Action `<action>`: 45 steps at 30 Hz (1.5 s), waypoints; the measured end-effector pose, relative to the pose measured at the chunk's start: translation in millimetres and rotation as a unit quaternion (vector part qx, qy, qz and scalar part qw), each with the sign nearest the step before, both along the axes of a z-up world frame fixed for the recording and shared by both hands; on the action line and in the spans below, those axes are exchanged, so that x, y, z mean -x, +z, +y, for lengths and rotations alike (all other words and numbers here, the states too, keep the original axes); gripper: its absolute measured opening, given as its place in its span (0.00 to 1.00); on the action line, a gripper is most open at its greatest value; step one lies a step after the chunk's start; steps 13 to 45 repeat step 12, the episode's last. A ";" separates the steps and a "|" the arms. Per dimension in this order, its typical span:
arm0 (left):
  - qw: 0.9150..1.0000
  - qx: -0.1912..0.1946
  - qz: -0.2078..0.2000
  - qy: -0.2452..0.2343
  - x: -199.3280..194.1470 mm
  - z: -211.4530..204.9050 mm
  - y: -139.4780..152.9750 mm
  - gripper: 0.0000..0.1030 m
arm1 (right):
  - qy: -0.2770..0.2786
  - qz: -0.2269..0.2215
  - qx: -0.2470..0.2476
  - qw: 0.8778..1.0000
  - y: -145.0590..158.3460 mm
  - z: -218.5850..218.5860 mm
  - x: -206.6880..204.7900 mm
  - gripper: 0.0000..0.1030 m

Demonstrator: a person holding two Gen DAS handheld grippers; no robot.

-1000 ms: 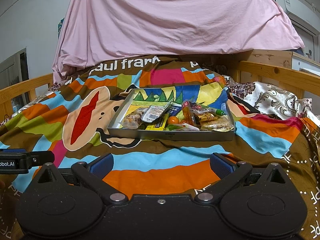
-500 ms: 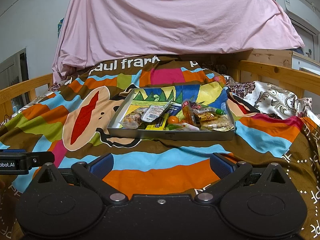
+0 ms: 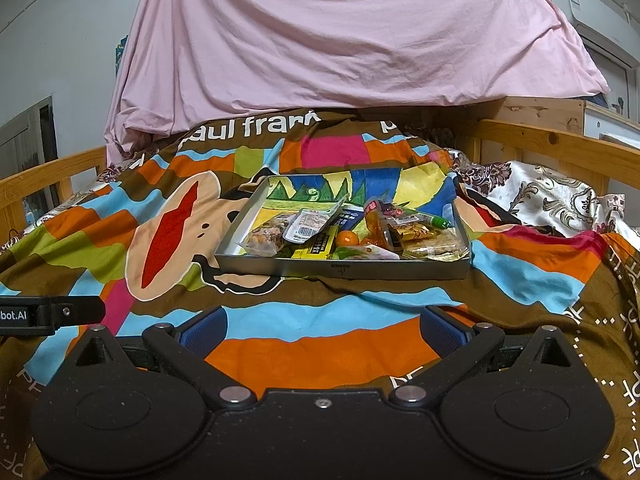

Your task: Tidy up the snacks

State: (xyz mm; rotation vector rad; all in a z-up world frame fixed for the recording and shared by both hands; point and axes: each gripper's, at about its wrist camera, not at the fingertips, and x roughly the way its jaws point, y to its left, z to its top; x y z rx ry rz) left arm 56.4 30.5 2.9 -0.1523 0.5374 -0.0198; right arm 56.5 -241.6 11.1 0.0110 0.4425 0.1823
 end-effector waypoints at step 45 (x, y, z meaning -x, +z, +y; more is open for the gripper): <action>1.000 -0.010 0.001 0.007 0.9 -3.4 1.0 1.00 | 0.000 0.002 -0.001 1.000 -1.2 0.1 -0.2 0.99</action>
